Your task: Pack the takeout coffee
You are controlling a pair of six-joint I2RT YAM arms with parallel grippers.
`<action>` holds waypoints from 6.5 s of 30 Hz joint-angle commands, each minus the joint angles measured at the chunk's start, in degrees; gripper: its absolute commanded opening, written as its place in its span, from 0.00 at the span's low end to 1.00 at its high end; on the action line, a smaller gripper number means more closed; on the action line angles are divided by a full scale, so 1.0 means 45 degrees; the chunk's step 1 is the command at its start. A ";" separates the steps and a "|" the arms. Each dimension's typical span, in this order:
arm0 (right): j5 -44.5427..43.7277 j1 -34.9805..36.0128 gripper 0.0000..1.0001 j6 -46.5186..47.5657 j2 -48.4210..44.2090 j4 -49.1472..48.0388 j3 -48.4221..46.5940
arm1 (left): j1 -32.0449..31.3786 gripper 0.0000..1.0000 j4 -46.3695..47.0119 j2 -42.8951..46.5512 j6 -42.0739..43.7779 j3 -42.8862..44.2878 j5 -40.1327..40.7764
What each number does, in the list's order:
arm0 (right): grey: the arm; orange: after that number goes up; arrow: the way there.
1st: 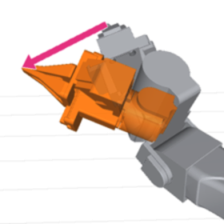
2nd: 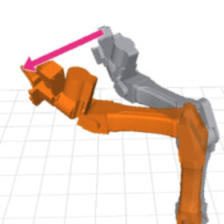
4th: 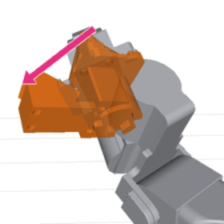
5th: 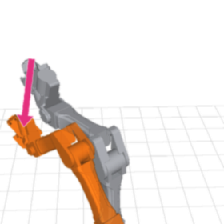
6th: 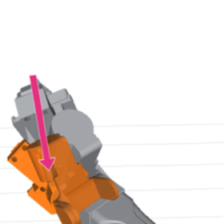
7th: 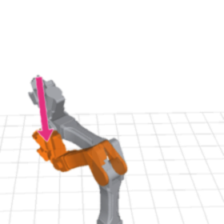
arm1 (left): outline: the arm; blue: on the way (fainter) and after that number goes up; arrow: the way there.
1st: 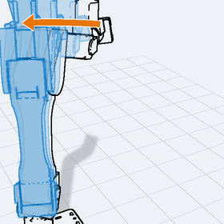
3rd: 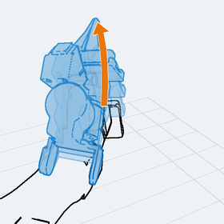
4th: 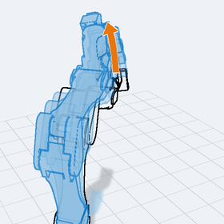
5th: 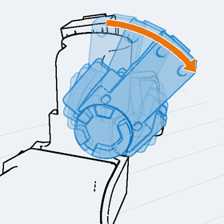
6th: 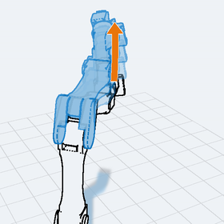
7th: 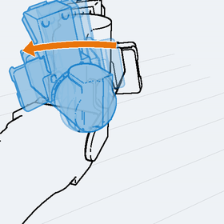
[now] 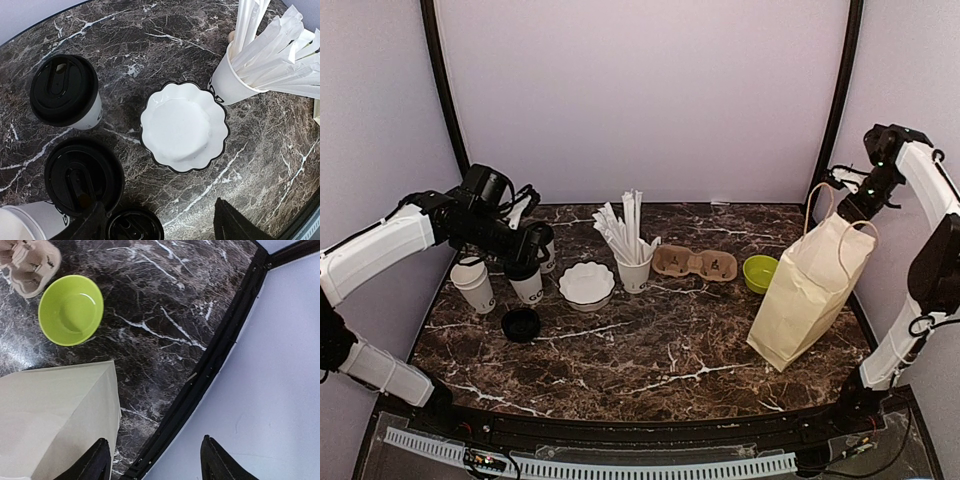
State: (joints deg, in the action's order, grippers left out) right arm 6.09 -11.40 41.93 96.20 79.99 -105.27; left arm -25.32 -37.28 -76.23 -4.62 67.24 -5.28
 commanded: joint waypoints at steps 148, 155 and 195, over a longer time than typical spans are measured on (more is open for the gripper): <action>0.3217 0.6401 0.67 -0.3321 0.1438 -0.8930 0.4266 | -0.7828 0.00 -0.4935 -0.2356 0.0237 0.7349 0.0221; 0.1927 0.6867 0.66 -0.3554 0.3009 -0.9073 0.3190 | -0.6898 0.00 -0.5001 -0.1994 0.0694 0.7051 0.0054; -0.0076 0.8334 0.26 -0.2141 0.4616 -0.6702 0.3254 | -0.6717 0.58 -0.3054 -0.1045 0.0555 0.5242 0.1840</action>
State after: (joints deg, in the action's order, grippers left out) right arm 6.33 24.95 31.33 117.64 47.48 -90.72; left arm -55.77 -52.69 -82.76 -1.98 91.77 1.63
